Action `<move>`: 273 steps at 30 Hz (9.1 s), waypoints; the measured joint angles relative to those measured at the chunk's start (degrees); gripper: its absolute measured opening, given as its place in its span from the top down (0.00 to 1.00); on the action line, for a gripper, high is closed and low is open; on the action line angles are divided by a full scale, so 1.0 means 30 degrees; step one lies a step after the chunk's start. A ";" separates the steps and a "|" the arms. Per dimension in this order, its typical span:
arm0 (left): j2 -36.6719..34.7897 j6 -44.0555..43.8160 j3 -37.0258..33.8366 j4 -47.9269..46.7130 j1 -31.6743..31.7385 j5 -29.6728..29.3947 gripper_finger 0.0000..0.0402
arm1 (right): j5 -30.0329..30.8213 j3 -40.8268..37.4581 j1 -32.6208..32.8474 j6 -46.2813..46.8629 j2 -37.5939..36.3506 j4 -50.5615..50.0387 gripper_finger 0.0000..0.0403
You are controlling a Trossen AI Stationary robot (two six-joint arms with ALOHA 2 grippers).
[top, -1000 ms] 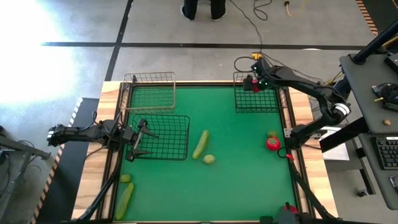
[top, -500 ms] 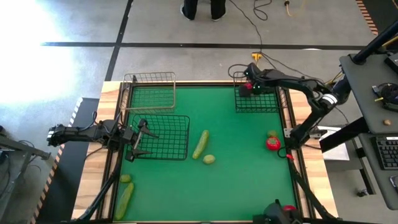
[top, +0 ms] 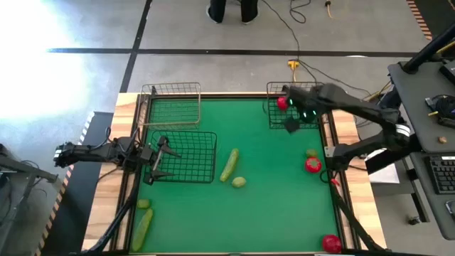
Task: Sort produce into baskets
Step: Put the right tomato into the right black metal wire basket, then put the tomato into the right black metal wire basket
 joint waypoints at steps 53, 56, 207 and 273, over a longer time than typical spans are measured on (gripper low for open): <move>0.0000 -0.0002 0.0000 0.0000 0.0000 0.0000 0.21 | -0.5879 -0.9390 0.6950 -0.0055 0.6783 0.2559 0.07; 0.0004 0.0000 0.0000 0.0000 -0.0007 0.0000 0.21 | -0.5823 -0.9462 0.6950 -0.0110 0.7331 0.2546 0.12; 0.0000 0.0002 0.0000 0.0004 -0.0003 0.0000 0.21 | -1.8000 -0.5812 2.5171 2.8142 1.0364 1.5435 0.05; 0.0000 0.0002 0.0000 0.0000 -0.0007 0.0000 0.21 | 0.2333 -0.1057 -0.0115 0.5571 0.2620 0.9101 0.22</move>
